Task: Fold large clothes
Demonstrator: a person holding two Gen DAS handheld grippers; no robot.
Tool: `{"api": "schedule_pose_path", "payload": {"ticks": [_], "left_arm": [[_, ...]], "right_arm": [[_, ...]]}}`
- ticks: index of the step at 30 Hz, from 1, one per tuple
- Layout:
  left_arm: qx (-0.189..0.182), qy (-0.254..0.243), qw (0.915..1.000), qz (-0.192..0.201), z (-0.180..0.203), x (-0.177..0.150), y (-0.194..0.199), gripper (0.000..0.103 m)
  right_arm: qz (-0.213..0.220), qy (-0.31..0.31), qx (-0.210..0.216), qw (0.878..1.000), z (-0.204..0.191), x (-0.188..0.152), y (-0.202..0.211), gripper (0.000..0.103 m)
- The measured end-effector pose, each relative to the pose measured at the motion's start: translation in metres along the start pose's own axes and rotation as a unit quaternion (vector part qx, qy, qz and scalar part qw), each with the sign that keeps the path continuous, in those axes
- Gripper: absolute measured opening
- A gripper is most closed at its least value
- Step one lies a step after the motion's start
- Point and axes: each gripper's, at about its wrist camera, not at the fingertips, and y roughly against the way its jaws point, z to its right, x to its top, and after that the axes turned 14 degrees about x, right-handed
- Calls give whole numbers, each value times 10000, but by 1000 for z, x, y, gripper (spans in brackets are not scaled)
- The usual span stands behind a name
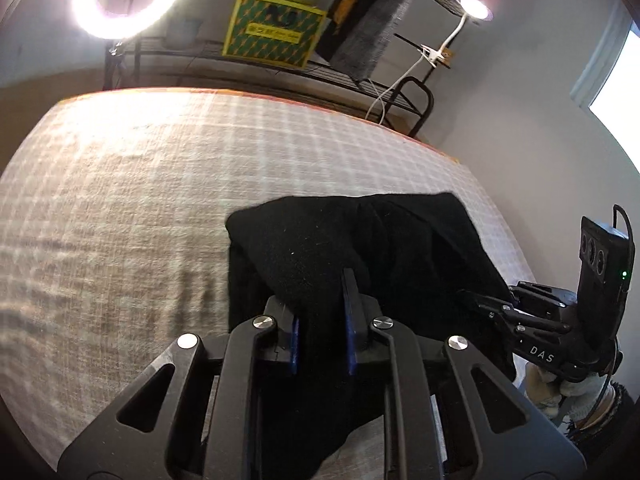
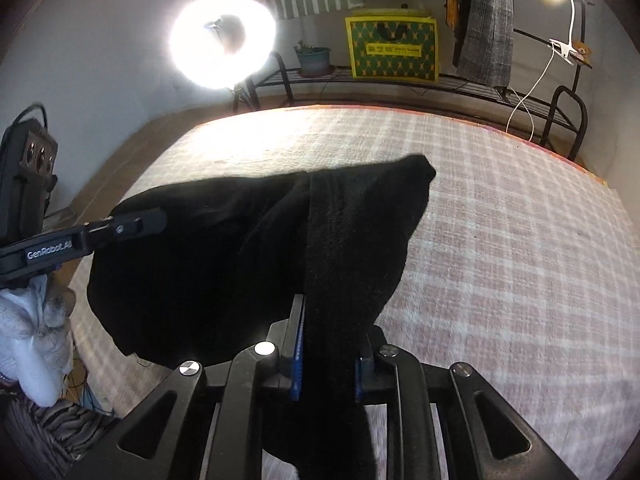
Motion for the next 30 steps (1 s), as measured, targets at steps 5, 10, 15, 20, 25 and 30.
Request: {"api": "schedule_pose_path", "payload": {"ticks": [5, 10, 15, 20, 25, 30], "left_arm": [[-2, 150, 9974, -709, -14, -4, -42, 16], [180, 401, 9936, -1042, -44, -8, -74, 36], [-95, 838, 9925, -879, -75, 4, -75, 54], [-737, 1245, 9784, -1476, -93, 4, -107, 54], [-1101, 1312, 9717, -1629, -91, 5, -124, 55], [-1069, 1342, 9726, -1566, -74, 2, -120, 44]], "right_arm": [[16, -502, 158, 9986, 26, -13, 2, 6], [-67, -1180, 541, 9915, 53, -22, -14, 27], [133, -1430, 1245, 9818, 69, -34, -5, 60], [69, -2258, 1966, 9541, 99, -51, -31, 61], [204, -2433, 2355, 9407, 102, -54, -45, 64], [150, -2479, 2229, 9427, 97, -49, -54, 45]]}}
